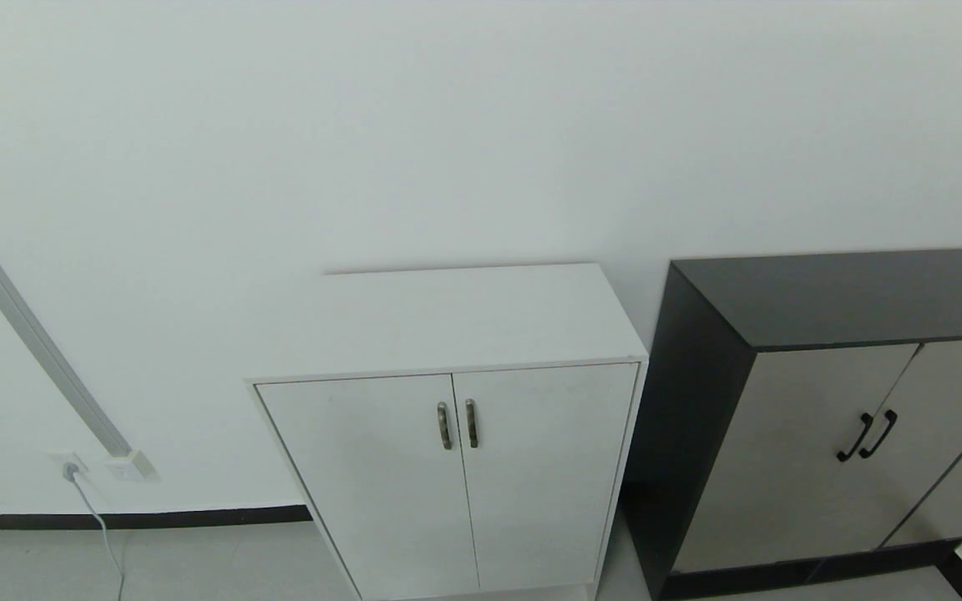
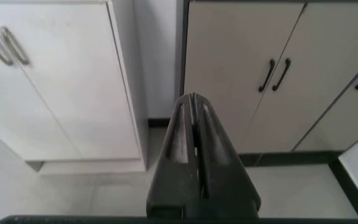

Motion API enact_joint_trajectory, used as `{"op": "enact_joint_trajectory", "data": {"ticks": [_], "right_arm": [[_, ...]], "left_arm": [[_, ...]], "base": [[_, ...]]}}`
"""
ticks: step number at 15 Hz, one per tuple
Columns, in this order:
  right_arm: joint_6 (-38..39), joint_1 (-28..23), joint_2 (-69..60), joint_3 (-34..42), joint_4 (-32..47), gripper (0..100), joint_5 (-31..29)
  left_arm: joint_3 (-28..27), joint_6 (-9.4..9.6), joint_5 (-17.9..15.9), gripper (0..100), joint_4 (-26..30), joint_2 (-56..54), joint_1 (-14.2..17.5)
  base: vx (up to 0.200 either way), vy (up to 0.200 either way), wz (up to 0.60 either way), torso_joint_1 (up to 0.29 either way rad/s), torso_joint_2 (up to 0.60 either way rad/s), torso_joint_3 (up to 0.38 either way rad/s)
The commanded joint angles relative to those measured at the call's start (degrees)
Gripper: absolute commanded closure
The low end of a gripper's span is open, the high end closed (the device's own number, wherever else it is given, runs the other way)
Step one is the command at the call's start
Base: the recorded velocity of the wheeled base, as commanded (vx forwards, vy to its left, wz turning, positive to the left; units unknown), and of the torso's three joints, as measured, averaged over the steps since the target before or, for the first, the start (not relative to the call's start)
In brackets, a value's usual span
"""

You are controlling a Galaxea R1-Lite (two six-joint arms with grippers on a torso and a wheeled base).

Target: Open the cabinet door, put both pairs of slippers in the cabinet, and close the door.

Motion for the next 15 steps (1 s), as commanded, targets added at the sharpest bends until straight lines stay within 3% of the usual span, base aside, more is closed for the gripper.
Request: {"op": "enact_joint_trajectory", "data": {"ticks": [1, 4, 6, 10, 15], "right_arm": [[0.2, -0.1, -1.4, 0.1, 0.1, 100, 0.0], [0.7, 3.1, -5.6, 0.1, 0.0, 100, 1.9], [-0.4, 2.5, -5.6, 0.1, 0.1, 100, 2.6], [5.2, 2.5, -5.6, 0.1, -0.4, 100, -0.8], [6.0, 2.5, -5.6, 0.1, -0.6, 100, -3.6]], "left_arm": [[0.0, -0.02, 0.0, 100, 0.0, 0.1, 0.0], [0.0, -0.02, 0.0, 100, 0.0, 0.1, 0.0], [0.0, -0.02, 0.0, 100, 0.0, 0.1, 0.0], [0.0, 0.07, 0.0, 100, 0.1, 0.1, 0.0], [0.0, -0.11, 0.0, 100, 0.0, 0.1, 0.0]], "base": [[0.0, 0.0, 0.0, 0.0, 0.0, 0.0], [0.0, 0.0, 0.0, 0.0, 0.0, 0.0], [0.0, 0.0, 0.0, 0.0, 0.0, 0.0], [0.0, 0.0, 0.0, 0.0, 0.0, 0.0], [0.0, 0.0, 0.0, 0.0, 0.0, 0.0]]}}
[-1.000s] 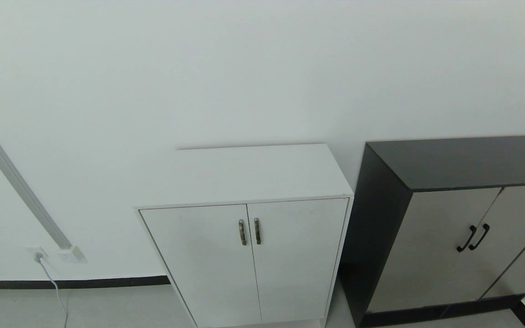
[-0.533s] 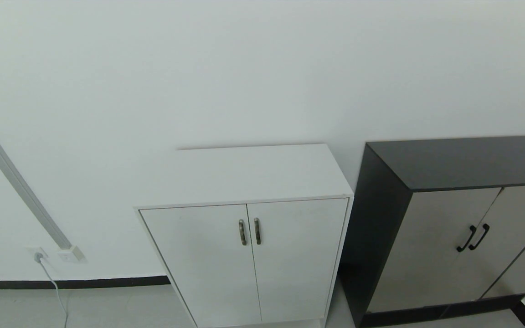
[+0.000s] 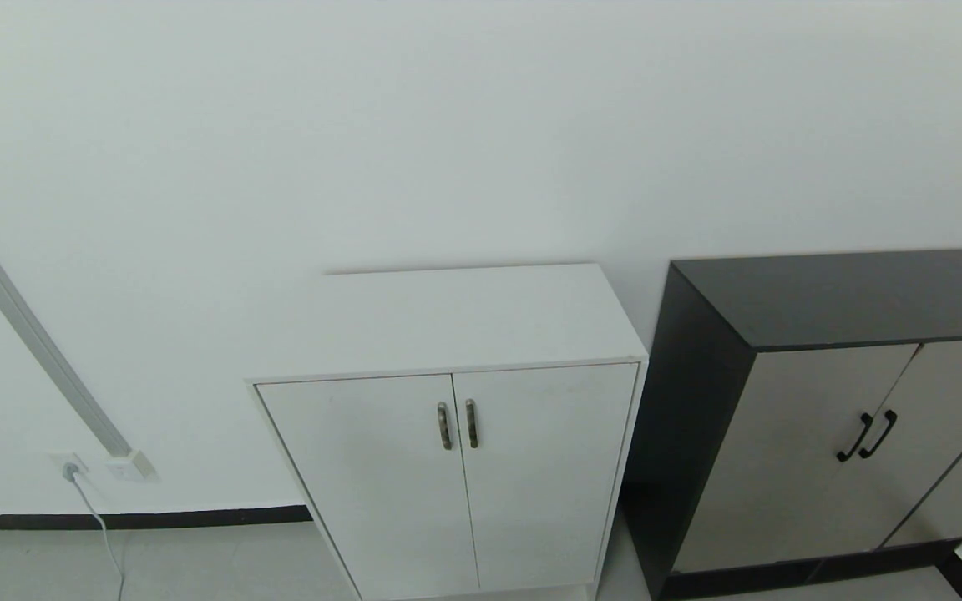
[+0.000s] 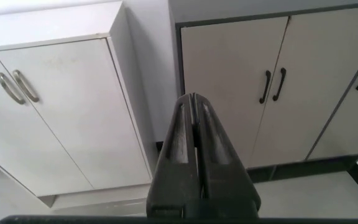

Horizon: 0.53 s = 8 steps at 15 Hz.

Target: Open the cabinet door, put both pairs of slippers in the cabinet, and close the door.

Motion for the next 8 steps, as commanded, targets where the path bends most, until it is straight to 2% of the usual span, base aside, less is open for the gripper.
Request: {"op": "enact_joint_trajectory", "data": {"ticks": [1, 2, 8], "right_arm": [[-0.2, 0.0, 0.1, 0.0, 0.0, 100, 0.2], [-0.4, 0.0, 0.1, 0.0, 0.0, 100, 0.4], [-1.0, 0.0, 0.0, 0.0, 0.1, 100, 0.4]], "left_arm": [[0.0, 0.03, 0.0, 100, 0.0, 0.1, 0.0], [0.0, 0.56, -0.2, 100, 0.0, 0.1, 0.0], [0.0, 0.65, -0.2, 100, 0.0, 0.1, 0.0]], "base": [[0.0, 0.0, 0.0, 0.0, 0.0, 0.0], [0.0, 0.0, 0.0, 0.0, 0.0, 0.0], [0.0, 0.0, 0.0, 0.0, 0.0, 0.0]]}}
